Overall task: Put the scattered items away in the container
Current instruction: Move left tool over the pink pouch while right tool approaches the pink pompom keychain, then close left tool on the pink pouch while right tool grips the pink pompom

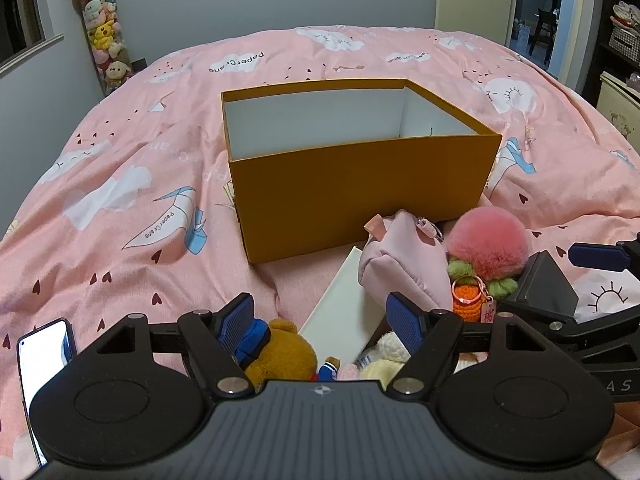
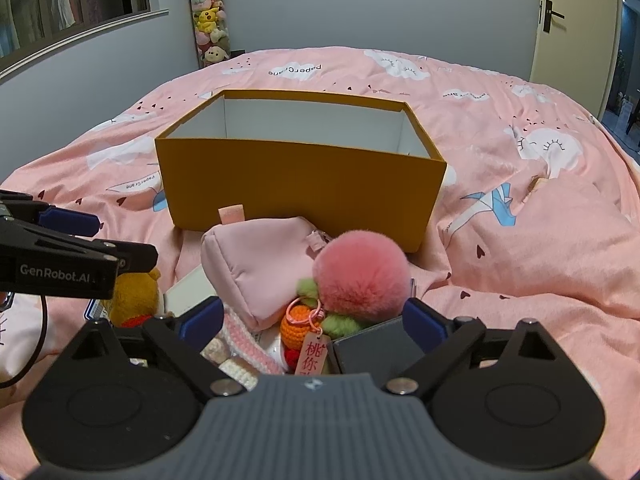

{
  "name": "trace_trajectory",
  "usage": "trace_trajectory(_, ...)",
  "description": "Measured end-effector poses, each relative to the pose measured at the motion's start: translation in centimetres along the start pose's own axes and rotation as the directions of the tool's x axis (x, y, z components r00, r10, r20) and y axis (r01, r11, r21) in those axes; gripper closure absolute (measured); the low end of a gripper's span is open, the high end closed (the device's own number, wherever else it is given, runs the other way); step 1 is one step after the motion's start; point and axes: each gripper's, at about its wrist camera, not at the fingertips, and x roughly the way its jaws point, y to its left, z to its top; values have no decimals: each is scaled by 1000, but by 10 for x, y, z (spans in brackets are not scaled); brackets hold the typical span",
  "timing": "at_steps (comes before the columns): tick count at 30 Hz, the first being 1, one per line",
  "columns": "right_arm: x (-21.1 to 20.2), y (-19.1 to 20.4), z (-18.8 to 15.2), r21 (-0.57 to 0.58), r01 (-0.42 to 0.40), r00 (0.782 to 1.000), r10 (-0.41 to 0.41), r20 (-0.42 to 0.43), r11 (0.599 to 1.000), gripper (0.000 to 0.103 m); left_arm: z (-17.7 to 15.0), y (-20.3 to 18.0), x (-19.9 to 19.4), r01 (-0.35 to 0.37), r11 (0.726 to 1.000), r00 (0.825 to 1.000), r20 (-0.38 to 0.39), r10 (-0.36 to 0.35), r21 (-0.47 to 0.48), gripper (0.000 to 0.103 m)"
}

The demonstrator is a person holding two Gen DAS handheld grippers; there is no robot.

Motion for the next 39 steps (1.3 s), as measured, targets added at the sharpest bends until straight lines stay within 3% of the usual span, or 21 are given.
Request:
trace_trajectory(13,3,-6,-1,-2,19,1000,-19,-2,1000,13,1,4,3,23,1000,1000,-10,-23,-11,20)
trace_trajectory(17,4,-11,2,-14,25,1000,-25,-4,1000,20,7,4,3,68,998,998,0,-68,-6,23)
trace_trajectory(24,17,-26,17,-16,28,1000,-28,-10,999,21,24,2,24,201,978,978,-40,-203,-47,23)
trace_trajectory(31,47,-35,26,-18,-21,997,20,-70,1000,23,39,-2,60,238,967,964,-102,-247,-88,23)
trace_trajectory(36,70,-39,28,-15,-34,993,32,-110,999,23,40,-4,83,273,952,943,-156,-293,-137,40)
trace_trajectory(39,81,-41,28,-16,-36,991,34,-131,999,25,40,-5,91,260,954,944,-170,-283,-147,51)
